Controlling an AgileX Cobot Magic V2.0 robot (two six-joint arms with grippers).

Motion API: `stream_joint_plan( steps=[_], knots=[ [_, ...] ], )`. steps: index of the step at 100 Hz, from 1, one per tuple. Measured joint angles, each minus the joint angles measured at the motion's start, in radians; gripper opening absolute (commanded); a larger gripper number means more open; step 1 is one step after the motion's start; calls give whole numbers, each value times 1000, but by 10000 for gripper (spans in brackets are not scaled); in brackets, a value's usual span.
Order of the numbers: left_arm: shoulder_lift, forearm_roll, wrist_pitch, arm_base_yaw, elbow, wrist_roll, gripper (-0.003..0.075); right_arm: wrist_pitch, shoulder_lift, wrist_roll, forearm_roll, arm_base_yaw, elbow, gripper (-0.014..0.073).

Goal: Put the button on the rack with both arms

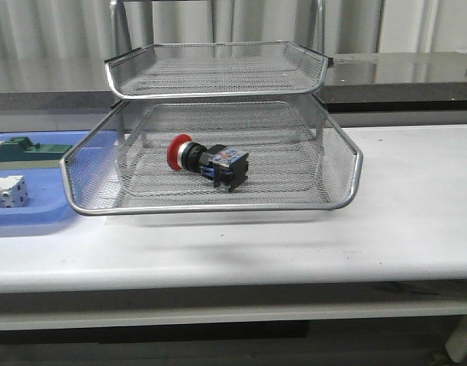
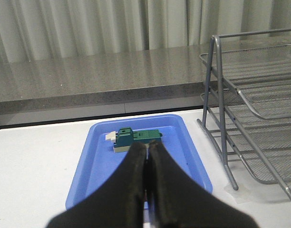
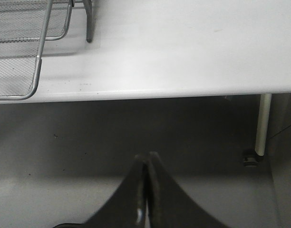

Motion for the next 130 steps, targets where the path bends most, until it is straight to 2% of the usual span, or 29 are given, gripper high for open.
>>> stream_joint_plan(
  steps=[28, 62, 78, 130],
  knots=[
    [0, 0, 0, 0, 0, 0, -20, -15, 46, -11, 88, 0, -2, -66],
    [0, -2, 0, 0, 0, 0, -20, -70, 322, -194, 289, 15, -3, -66],
    [0, -2, 0, 0, 0, 0, -20, -150, 431, -223, 325, 87, -3, -66],
    [0, -2, 0, 0, 0, 0, -20, -408, 771, -225, 347, 429, -41, -66]
  ],
)
